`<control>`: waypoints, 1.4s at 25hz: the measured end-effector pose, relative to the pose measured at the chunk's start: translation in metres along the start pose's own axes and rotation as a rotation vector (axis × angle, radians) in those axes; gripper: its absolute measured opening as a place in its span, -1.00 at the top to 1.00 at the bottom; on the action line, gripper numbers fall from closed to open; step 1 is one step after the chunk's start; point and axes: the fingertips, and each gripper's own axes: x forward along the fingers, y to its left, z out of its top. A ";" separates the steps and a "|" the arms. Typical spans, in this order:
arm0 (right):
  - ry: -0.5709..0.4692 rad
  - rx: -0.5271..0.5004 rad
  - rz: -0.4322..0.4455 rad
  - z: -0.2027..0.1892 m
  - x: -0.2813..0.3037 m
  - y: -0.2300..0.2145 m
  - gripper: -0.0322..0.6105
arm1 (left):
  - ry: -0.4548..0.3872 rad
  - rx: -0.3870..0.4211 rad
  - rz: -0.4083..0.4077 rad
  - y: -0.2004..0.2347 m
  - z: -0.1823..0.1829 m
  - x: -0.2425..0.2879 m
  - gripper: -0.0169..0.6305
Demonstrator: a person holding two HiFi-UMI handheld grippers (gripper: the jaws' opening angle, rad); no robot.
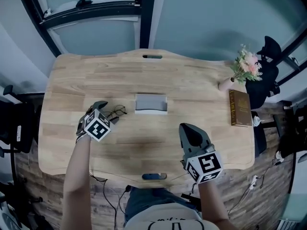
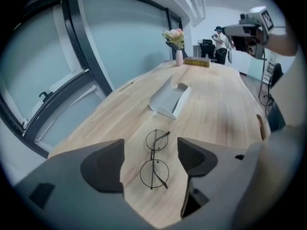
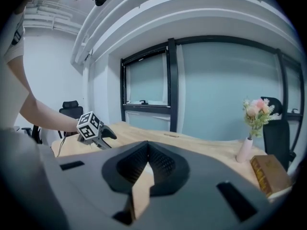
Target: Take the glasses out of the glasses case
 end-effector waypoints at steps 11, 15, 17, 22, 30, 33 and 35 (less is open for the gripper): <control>-0.172 -0.013 -0.036 0.064 -0.022 -0.007 0.86 | -0.524 -0.278 0.237 0.002 0.074 -0.156 -0.25; -0.225 -0.034 -0.038 0.083 -0.032 -0.004 0.86 | -0.645 -0.304 0.266 -0.017 0.088 -0.197 -0.25; -0.252 -0.078 -0.049 0.095 -0.039 -0.001 0.86 | -0.676 -0.305 0.298 -0.025 0.092 -0.211 -0.25; -0.309 -0.127 -0.065 0.118 -0.052 0.004 0.86 | -0.829 -0.399 0.350 -0.031 0.101 -0.249 -0.24; -0.342 -0.123 -0.062 0.122 -0.061 0.013 0.86 | -0.887 -0.351 0.526 -0.041 0.102 -0.291 0.90; -0.352 -0.123 -0.067 0.123 -0.064 0.016 0.86 | -0.888 -0.346 0.534 -0.045 0.103 -0.295 0.90; -0.368 -0.121 -0.076 0.126 -0.068 0.017 0.86 | -0.888 -0.344 0.542 -0.047 0.103 -0.297 0.90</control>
